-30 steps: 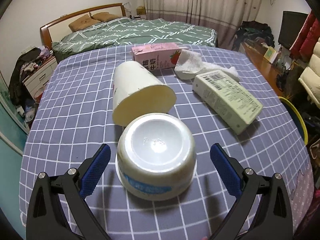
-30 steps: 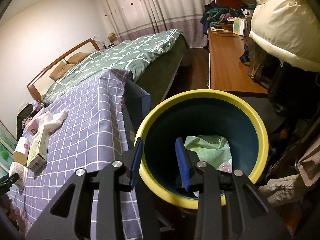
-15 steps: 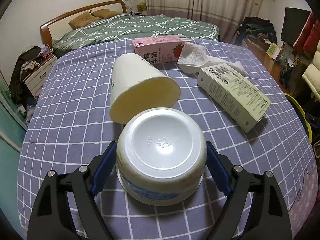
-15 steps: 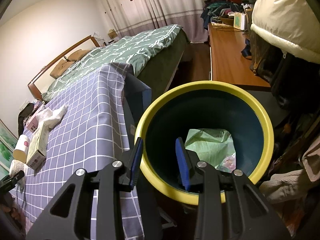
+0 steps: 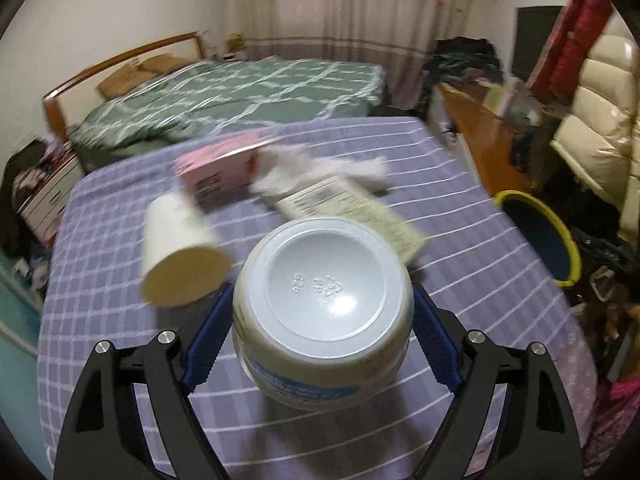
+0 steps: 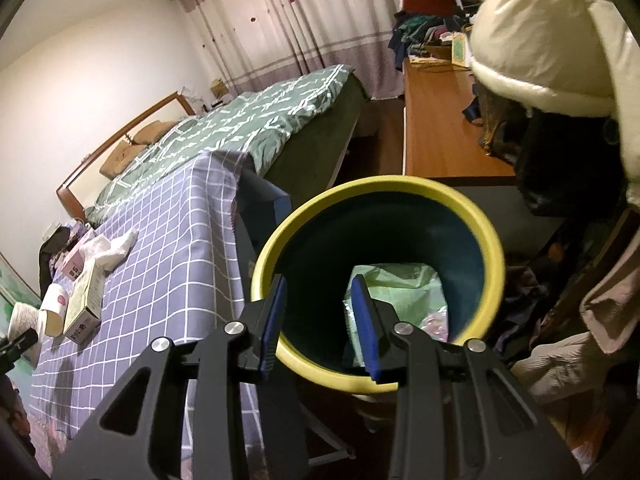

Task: Collect trash
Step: 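Carry the white tub to the yellow bin and release it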

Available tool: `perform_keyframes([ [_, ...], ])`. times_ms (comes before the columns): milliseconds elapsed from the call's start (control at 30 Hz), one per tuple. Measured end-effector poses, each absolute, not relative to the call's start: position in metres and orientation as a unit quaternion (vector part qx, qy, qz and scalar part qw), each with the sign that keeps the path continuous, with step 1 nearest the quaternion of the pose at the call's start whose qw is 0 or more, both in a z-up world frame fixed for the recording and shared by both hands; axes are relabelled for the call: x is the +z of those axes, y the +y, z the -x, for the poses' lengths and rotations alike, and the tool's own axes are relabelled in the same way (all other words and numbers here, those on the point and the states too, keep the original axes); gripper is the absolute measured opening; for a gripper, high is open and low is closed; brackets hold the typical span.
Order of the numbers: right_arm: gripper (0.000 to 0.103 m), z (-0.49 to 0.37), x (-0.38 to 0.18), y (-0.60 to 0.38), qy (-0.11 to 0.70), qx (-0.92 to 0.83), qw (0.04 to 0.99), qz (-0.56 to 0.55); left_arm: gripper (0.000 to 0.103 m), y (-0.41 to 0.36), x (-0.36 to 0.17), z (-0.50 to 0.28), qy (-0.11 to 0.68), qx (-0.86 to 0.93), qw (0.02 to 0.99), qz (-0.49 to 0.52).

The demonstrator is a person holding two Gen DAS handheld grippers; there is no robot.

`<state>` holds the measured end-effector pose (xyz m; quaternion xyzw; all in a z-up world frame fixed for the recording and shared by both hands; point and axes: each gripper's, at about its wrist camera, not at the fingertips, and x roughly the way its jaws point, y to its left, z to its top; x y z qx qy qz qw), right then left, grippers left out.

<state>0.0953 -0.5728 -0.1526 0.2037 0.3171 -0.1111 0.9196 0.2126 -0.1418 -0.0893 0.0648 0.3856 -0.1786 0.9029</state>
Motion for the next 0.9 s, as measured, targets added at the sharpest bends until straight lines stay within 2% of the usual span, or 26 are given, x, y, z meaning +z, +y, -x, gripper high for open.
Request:
perform_keyframes([
  [467,0.032,-0.037,-0.152,-0.624,0.288,-0.153,0.918,-0.224,0.084,-0.325,-0.066,-0.225,0.378,-0.340,0.854,-0.113],
  [900,0.034,-0.019,-0.166,-0.642,0.302,-0.166,0.909,-0.235,0.085,-0.496,-0.120,-0.242,0.421,-0.418,0.789,-0.159],
])
